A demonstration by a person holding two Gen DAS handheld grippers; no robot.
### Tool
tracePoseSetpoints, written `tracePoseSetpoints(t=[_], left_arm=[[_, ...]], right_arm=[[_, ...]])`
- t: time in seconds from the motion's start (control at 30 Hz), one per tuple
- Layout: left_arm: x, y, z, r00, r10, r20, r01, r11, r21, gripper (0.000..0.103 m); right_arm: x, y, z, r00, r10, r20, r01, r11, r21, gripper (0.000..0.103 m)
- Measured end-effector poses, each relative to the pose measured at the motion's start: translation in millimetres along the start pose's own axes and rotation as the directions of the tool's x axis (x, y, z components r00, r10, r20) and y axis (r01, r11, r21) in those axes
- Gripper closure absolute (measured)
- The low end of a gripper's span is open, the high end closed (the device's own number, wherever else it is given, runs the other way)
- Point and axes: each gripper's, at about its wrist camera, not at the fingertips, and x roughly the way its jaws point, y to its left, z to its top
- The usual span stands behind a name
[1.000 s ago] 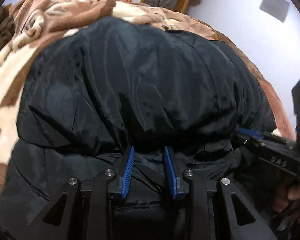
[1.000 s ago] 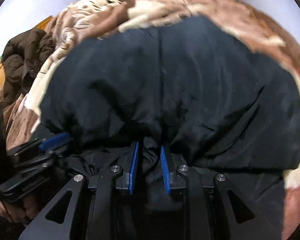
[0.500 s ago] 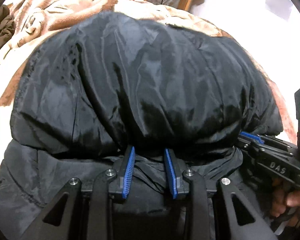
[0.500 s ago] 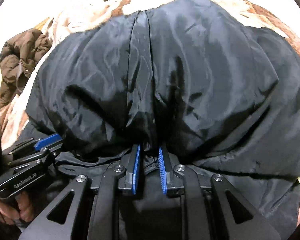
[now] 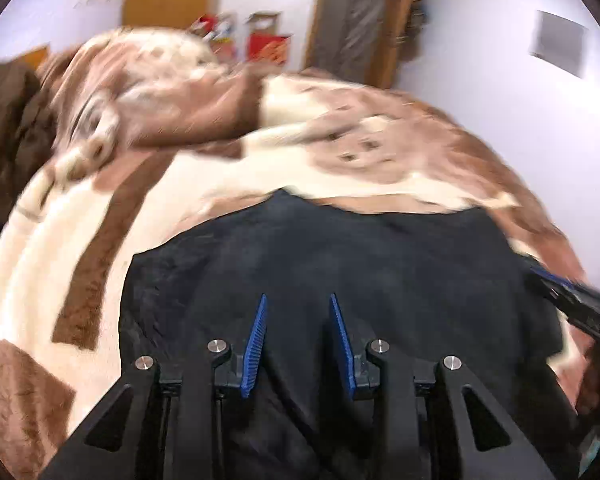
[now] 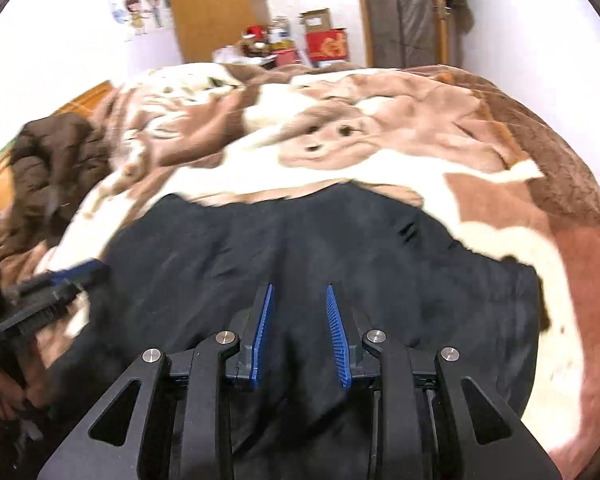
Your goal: Fold large clothes
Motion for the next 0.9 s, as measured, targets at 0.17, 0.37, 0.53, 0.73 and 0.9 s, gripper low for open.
tracePoseSetpoints(t=[0.17,0.37,0.53,0.73,0.9], left_arm=[[39,12,-26,0.998,-0.018,-0.055,0.016,0.999,-0.036,0.069],[11,12,-12,0.999,-0.031,-0.017,0.031,0.999,-0.025,0.070],[16,4,34,0.999,-0.020,0.049,0.019,1.000,0.013,0.070],[81,-2,42,0.999,0.033,-0.033,-0.031,0.999,0.045,0.069],[94,-2,22,0.999,0.039,0.005,-0.039,0.998,0.040,0.067]], right_arm=[[47,-32,-24,0.998,-0.021,-0.059,0.024,0.998,0.058,0.075],[22,-28,-8,0.999,-0.016,-0.033,0.018,0.997,0.073,0.074],[18,-14,36,0.999,0.016,0.052,-0.017,0.999,0.030,0.072],[89,-26,42,0.996,-0.042,-0.074,0.043,0.999,0.011,0.072],[109,-53,16,0.998,-0.026,-0.055,0.029,0.997,0.064,0.072]])
